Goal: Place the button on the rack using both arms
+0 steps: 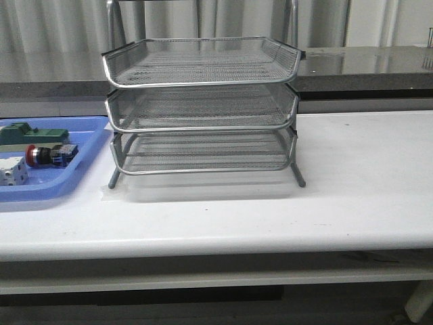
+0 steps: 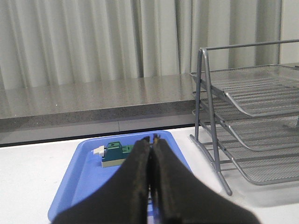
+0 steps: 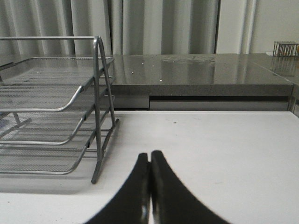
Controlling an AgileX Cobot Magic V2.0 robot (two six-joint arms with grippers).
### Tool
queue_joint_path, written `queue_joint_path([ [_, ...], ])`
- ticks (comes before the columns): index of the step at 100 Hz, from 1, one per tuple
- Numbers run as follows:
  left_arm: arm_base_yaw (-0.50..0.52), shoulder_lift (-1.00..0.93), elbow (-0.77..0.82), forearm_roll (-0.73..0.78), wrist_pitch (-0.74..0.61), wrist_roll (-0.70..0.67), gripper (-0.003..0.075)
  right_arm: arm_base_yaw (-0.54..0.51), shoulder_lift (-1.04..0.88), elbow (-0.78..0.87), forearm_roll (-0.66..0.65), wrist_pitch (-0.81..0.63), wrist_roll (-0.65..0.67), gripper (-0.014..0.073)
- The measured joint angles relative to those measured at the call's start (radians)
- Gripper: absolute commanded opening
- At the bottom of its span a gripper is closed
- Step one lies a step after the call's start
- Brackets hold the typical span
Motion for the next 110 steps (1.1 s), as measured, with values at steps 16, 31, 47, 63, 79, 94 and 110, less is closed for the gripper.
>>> queue_joint_path([
  [16,0.0,0.0,0.0,0.0,0.0,0.0,-0.0021,0.0,0.12,-0.173,0.004,0.155,0.0,-0.0057],
  [31,0.0,0.0,0.0,0.0,0.0,0.0,-0.0021,0.0,0.3,-0.324,0.063,0.27,0.001,-0.0057],
  [47,0.0,0.0,0.0,0.0,0.0,0.0,-0.0021,0.0,0.508,-0.461,0.131,0.357,0.001,-0.0057],
  [63,0.0,0.0,0.0,0.0,0.0,0.0,-0.0021,0.0,0.693,-0.546,0.179,0.382,0.001,-0.0057],
  [79,0.0,0.0,0.0,0.0,0.0,0.0,-0.0021,0.0,0.846,-0.578,0.247,0.384,0.001,-0.0057],
  [94,0.0,0.0,0.0,0.0,0.0,0.0,-0.0021,0.0,0.963,-0.582,0.346,0.384,0.001,-0.0057],
  [110,0.0,0.0,0.0,0.0,0.0,0.0,-0.0021,0.0,1.064,-0.582,0.463,0.378,-0.001,-0.0024],
])
